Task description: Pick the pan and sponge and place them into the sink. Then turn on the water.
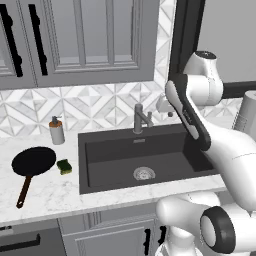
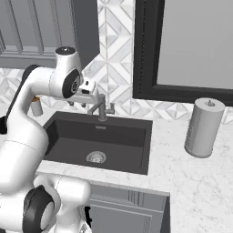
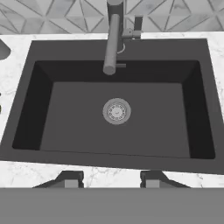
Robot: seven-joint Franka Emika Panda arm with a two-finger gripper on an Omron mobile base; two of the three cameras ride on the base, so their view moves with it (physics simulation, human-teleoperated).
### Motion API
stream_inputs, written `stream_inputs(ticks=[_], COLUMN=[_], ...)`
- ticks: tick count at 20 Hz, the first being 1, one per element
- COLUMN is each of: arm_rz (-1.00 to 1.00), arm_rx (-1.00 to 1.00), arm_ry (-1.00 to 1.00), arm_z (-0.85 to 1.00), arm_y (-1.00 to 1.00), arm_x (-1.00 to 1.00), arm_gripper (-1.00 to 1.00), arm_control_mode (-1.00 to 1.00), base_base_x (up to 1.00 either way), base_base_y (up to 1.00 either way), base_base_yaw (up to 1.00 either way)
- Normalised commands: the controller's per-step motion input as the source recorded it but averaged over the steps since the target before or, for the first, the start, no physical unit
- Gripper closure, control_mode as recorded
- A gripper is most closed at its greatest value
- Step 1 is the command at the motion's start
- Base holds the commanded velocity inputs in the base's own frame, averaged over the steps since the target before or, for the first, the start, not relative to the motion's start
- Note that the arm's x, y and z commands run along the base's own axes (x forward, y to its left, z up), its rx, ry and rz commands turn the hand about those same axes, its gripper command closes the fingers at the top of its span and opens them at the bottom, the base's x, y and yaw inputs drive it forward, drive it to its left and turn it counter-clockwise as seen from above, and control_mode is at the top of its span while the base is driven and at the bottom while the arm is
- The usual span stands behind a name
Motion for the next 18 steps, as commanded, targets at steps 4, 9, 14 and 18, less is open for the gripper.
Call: stream_inputs(ticks=[4,9,14,18], arm_rz=[0.0,0.03,0.15,0.19], arm_rx=[0.0,-0.04,-0.06,-0.01], arm_ry=[0.07,0.11,0.1,0.11], arm_z=[-0.13,-0.32,-0.44,-0.44], arm_y=[0.41,1.0,1.0,1.0], arm_x=[0.0,-0.18,-0.22,-0.11], arm_gripper=[-1.0,-1.0,-1.0,-1.0], arm_control_mode=[-1.0,-1.0,-1.0,-1.0], base_base_x=[0.0,0.0,0.0,0.0], base_base_y=[0.0,0.0,0.0,0.0], base_base_yaw=[0.0,0.0,0.0,0.0])
